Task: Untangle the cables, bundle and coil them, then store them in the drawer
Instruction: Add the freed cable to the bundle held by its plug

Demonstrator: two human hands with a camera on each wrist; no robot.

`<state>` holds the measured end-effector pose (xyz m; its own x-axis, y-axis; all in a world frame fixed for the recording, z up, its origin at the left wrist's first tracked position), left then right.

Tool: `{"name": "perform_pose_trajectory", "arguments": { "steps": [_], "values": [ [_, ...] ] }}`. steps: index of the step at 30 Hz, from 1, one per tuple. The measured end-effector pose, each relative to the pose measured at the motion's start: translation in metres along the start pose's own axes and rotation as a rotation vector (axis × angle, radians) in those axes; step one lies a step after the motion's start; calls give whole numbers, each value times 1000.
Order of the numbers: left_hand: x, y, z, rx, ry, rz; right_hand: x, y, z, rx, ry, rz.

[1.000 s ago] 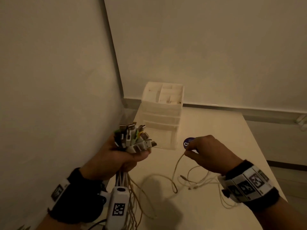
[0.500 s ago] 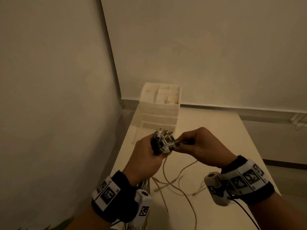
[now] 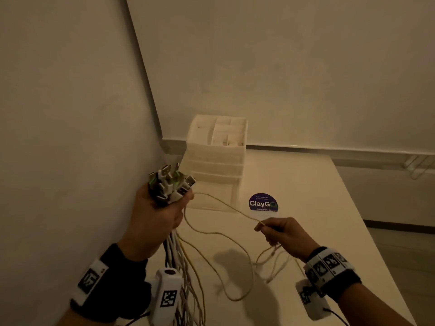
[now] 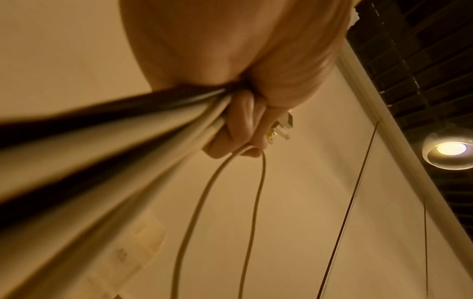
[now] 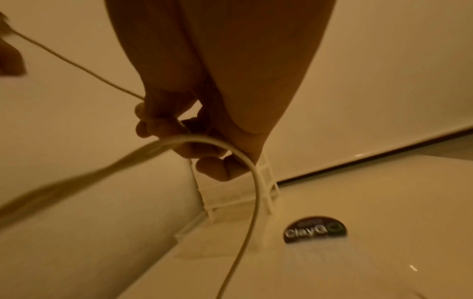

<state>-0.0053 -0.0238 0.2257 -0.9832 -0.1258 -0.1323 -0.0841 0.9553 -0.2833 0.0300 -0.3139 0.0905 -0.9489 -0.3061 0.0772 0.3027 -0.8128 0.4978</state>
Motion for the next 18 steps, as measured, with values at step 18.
{"name": "perform_pose_trajectory", "arguments": {
  "steps": [18],
  "values": [
    [-4, 1, -7, -163, 1, 15, -3, 31, -73, 577, -218, -398]
  ]
}}
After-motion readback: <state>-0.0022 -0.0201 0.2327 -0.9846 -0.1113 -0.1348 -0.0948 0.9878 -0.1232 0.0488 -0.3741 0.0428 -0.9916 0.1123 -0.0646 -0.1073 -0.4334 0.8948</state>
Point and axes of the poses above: each hand's wrist, its own x-axis away from the middle knuckle, its own y-axis out of the back of the hand, z = x × y, the point moved 2 cm from there along -x, towards the middle knuckle, and after that the axes turned 10 degrees about x, right-handed, at the moved point
